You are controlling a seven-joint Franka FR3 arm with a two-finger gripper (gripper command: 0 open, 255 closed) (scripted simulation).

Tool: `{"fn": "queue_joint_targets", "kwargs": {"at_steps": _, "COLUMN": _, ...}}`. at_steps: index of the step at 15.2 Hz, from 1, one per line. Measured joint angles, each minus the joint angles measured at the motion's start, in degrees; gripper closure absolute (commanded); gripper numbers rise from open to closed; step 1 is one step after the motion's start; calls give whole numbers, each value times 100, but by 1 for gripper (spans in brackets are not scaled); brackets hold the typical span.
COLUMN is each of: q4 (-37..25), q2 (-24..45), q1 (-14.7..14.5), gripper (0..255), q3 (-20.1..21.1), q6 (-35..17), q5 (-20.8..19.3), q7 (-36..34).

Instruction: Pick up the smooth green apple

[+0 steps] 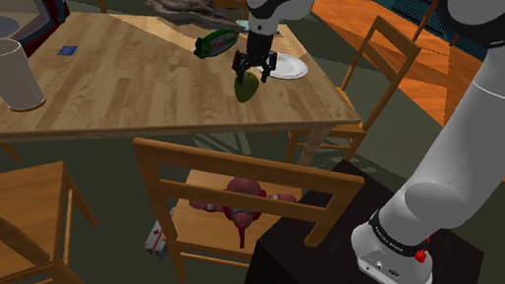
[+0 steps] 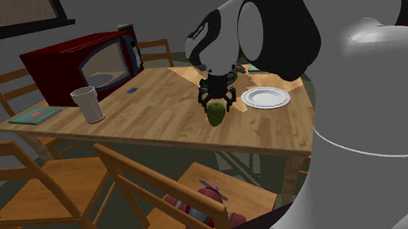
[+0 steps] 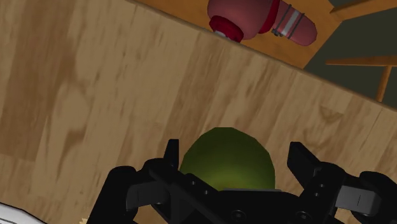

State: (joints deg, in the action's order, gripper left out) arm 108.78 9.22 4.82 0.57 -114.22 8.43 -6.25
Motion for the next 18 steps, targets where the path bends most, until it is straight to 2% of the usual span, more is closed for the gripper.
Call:
{"fn": "queue_joint_targets", "kwargs": {"at_steps": 3, "q4": 126, "q2": 72, "q1": 1, "gripper": 0, "q3": 1, "q6": -196, "q5": 13, "q7": 31}}
{"fn": "queue_joint_targets", "kwargs": {"at_steps": 4, "q4": 132, "q2": 90, "q1": 1, "gripper": 255, "q3": 1, "q6": -219, "q5": 14, "q7": 35}}
{"fn": "queue_joint_targets", "kwargs": {"at_steps": 14, "q4": 132, "q2": 96, "q1": 1, "gripper": 255, "q3": 0, "q6": -250, "q5": 16, "q7": 40}}
{"fn": "queue_joint_targets", "kwargs": {"at_steps": 18, "q4": 17, "q2": 15, "q1": -2, "gripper": 255, "q3": 1, "q6": -36, "q5": 3, "q7": 1}}
